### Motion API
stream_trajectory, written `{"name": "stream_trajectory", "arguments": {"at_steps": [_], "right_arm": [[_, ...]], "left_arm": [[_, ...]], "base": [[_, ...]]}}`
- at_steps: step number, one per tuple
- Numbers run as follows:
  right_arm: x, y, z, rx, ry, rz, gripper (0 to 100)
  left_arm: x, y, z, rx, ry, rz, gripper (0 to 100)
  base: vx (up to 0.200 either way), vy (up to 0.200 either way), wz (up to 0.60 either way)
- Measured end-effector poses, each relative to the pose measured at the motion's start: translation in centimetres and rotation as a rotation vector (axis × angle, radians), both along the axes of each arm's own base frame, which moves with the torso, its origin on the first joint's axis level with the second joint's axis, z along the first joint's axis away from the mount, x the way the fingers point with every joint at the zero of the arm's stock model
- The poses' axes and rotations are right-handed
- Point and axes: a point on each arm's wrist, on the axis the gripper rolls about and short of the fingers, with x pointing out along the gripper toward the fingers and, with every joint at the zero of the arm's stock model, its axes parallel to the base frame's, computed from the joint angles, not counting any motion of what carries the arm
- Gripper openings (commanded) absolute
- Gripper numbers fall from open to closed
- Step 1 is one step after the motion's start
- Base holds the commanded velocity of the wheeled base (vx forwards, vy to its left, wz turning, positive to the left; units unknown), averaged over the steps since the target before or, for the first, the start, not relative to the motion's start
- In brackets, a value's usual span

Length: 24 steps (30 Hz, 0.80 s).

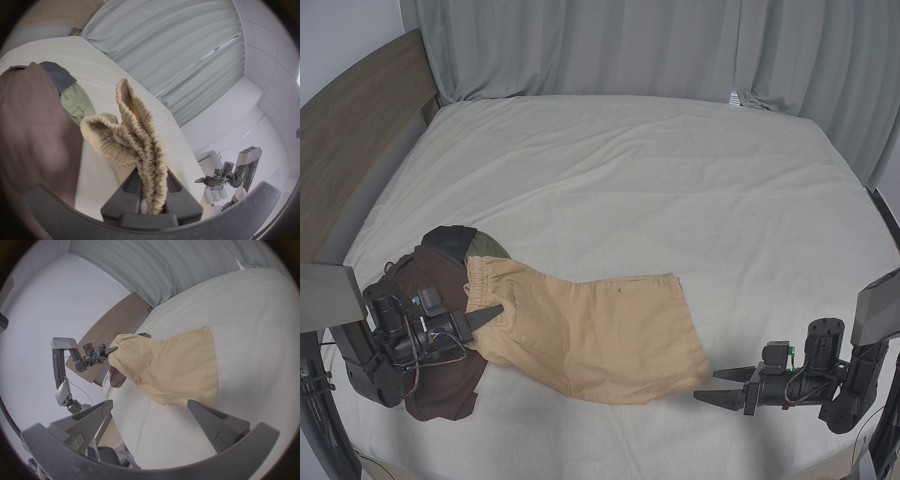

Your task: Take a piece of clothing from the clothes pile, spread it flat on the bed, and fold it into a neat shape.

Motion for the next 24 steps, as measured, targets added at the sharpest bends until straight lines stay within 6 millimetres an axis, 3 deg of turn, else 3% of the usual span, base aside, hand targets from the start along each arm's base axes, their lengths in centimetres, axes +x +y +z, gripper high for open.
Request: {"name": "stream_trajectory", "arguments": {"at_steps": [14,24], "right_arm": [[0.2,-0.2,0.2,0.007,-0.009,-0.012,100],[0.7,-0.4,0.3,0.013,-0.019,-0.026,100]], "left_arm": [[1.3,-6.7,0.7,-0.044,-0.048,-0.190,0],[2.0,-9.7,-0.2,-0.047,-0.056,-0.258,0]], "base": [[0.000,0.000,0.00],[0.000,0.000,0.00]]}}
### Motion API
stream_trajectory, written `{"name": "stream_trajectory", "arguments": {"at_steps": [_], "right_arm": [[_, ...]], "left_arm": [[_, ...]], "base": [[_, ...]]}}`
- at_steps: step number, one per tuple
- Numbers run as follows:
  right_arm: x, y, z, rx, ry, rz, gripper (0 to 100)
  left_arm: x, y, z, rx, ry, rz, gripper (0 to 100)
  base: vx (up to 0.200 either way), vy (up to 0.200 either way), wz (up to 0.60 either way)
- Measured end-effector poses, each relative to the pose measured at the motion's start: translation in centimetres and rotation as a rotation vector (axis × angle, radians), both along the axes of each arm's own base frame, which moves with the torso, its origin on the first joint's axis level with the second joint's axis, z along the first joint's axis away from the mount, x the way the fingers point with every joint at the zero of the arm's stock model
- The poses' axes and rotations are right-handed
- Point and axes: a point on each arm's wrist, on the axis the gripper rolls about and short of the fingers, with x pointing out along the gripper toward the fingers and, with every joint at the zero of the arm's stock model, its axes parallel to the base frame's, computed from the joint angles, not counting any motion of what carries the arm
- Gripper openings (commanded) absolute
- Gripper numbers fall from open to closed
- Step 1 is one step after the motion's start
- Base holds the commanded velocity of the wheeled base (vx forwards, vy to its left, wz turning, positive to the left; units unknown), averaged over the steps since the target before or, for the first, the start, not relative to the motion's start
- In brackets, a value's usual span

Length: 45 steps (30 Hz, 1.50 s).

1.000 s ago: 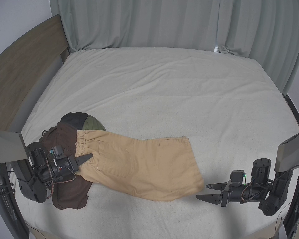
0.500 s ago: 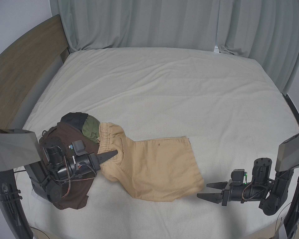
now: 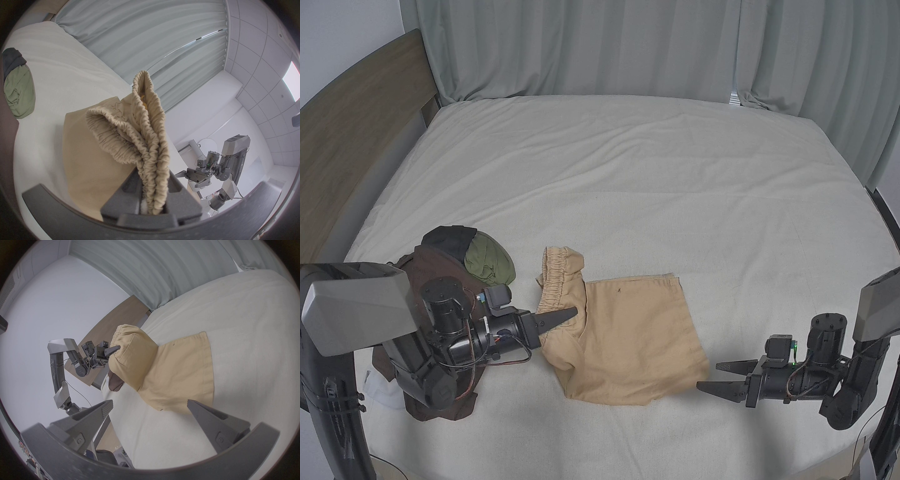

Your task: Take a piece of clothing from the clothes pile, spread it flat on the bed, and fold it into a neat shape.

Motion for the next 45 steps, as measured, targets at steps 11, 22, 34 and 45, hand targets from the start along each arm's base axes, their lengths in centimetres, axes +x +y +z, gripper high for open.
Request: {"name": "stream_trajectory", "arguments": {"at_steps": [11,22,34,45], "right_arm": [[0.8,-0.5,0.3,0.014,-0.017,-0.032,100],[1.6,-1.3,0.7,0.029,-0.037,-0.074,100],[2.4,-2.1,1.0,0.039,-0.059,-0.114,100],[2.6,-2.2,1.2,0.042,-0.069,-0.118,100]], "left_arm": [[0.7,-2.8,-0.5,-0.041,0.031,-0.020,0],[1.8,-7.0,-0.8,-0.100,0.028,-0.058,0],[2.8,-10.3,-2.4,-0.138,0.069,-0.086,0],[3.1,-11.2,-3.9,-0.130,0.083,-0.067,100]], "base": [[0.000,0.000,0.00],[0.000,0.000,0.00],[0.000,0.000,0.00],[0.000,0.000,0.00]]}}
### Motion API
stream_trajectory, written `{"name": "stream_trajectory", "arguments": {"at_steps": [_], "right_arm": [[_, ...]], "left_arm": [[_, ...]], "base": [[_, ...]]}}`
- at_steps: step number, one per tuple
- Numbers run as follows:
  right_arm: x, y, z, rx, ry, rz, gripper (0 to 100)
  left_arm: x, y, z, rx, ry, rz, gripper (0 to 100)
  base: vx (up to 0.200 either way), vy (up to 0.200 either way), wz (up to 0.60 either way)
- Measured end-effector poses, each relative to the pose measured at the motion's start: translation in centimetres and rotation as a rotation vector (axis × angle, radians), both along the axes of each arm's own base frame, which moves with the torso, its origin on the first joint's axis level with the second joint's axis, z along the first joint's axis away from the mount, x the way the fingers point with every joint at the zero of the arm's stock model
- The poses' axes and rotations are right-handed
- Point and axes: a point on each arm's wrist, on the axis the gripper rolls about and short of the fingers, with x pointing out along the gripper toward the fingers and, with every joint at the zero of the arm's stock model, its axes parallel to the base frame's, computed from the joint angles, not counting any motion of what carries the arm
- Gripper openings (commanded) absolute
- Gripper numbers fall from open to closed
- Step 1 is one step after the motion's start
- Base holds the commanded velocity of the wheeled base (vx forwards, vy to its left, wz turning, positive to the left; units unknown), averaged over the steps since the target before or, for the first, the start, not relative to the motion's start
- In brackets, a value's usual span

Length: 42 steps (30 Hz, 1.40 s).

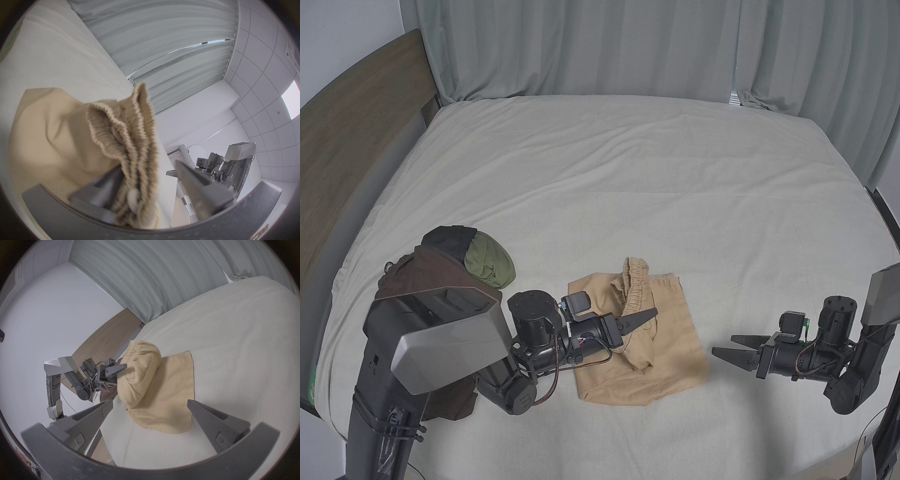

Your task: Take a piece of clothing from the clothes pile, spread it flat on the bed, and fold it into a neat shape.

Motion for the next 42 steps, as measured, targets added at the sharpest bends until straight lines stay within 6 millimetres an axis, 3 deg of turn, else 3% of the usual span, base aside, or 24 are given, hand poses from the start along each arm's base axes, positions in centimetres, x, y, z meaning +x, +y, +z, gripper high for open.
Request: {"name": "stream_trajectory", "arguments": {"at_steps": [15,42], "right_arm": [[-0.2,0.1,-0.1,-0.002,0.004,0.006,100],[-0.3,0.6,-0.7,-0.009,0.032,0.024,100]], "left_arm": [[0.2,2.0,-0.1,0.035,-0.034,0.056,100],[-5.9,14.0,6.0,0.206,-0.140,0.224,100]], "base": [[0.000,0.000,0.00],[0.000,0.000,0.00]]}}
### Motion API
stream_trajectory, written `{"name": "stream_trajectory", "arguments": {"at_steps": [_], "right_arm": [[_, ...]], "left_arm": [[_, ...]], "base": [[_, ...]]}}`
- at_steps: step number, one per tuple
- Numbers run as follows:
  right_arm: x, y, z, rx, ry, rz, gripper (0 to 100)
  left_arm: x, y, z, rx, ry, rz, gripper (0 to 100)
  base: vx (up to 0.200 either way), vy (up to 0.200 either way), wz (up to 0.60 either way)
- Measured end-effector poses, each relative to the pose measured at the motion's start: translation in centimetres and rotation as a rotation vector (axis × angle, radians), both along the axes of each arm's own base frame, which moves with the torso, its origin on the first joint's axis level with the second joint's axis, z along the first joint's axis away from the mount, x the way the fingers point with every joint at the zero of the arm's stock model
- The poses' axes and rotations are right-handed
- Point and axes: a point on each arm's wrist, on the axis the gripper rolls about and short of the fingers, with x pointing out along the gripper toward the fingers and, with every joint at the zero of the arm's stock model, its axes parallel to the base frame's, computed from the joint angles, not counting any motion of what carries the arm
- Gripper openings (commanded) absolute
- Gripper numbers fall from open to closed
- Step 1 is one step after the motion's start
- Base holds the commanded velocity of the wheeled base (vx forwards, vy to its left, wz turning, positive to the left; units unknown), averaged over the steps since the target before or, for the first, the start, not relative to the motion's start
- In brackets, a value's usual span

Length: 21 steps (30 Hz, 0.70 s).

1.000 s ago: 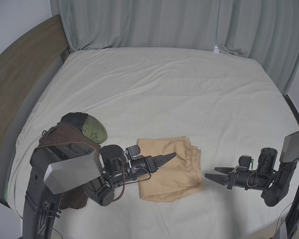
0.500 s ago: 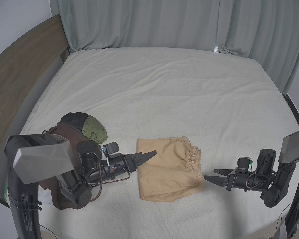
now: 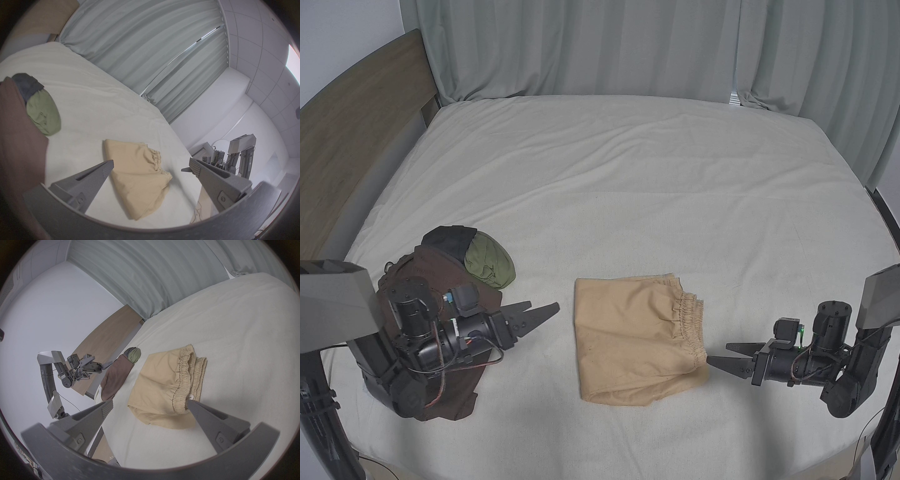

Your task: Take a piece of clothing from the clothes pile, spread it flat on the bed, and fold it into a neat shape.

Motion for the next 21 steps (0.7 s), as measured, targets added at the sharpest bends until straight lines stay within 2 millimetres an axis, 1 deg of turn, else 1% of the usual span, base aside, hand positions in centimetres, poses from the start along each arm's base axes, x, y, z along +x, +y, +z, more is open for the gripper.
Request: {"name": "stream_trajectory", "arguments": {"at_steps": [3,6,14,21], "right_arm": [[0.0,0.1,-0.1,-0.001,0.003,0.004,100],[0.0,0.2,-0.1,0.000,0.003,0.007,100],[0.0,0.5,-0.2,-0.001,0.003,0.017,100],[0.1,0.8,-0.4,-0.003,0.019,0.005,100]], "left_arm": [[-0.9,1.9,0.4,0.032,-0.026,0.017,100],[-1.4,3.1,0.8,0.048,-0.044,0.013,100],[-3.9,6.8,1.6,0.104,-0.108,0.005,100],[-5.6,8.6,1.9,0.200,-0.216,-0.009,100]], "base": [[0.000,0.000,0.00],[0.000,0.000,0.00],[0.000,0.000,0.00],[0.000,0.000,0.00]]}}
